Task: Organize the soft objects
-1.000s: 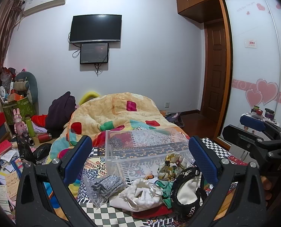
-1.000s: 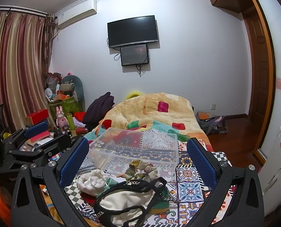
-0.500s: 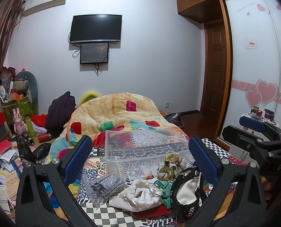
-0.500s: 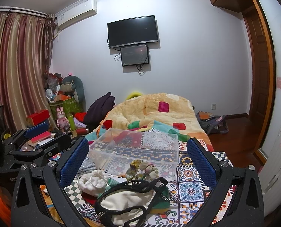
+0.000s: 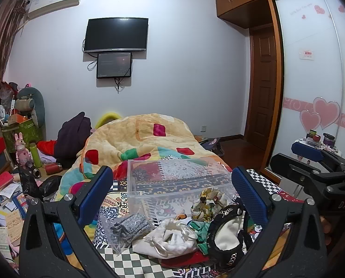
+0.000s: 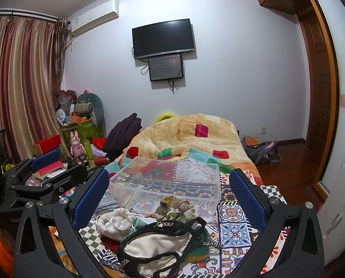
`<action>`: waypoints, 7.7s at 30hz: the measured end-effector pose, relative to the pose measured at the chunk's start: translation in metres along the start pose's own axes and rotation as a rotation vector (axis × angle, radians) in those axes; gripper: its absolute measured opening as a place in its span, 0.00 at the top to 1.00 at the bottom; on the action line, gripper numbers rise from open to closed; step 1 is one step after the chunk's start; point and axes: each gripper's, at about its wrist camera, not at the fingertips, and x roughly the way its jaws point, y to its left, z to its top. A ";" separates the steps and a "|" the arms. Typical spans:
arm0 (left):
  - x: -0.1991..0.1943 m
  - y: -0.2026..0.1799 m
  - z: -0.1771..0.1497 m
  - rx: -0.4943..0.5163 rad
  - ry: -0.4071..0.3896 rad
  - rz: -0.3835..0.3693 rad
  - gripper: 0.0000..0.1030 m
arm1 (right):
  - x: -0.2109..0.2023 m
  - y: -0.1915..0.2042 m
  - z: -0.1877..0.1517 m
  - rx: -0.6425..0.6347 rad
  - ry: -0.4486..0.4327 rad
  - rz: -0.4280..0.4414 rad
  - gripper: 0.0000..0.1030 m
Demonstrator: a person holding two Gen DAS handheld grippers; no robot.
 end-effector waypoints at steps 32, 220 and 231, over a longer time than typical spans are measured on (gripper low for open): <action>0.084 0.102 -0.070 -0.105 0.347 0.062 0.05 | 0.082 -0.032 -0.039 0.051 0.333 -0.017 0.07; 0.184 0.046 -0.026 0.047 0.421 -0.172 0.85 | 0.164 -0.021 -0.004 0.030 0.325 0.119 0.91; 0.192 0.039 -0.038 0.071 0.490 -0.185 0.72 | 0.181 -0.025 -0.024 0.054 0.470 0.134 0.90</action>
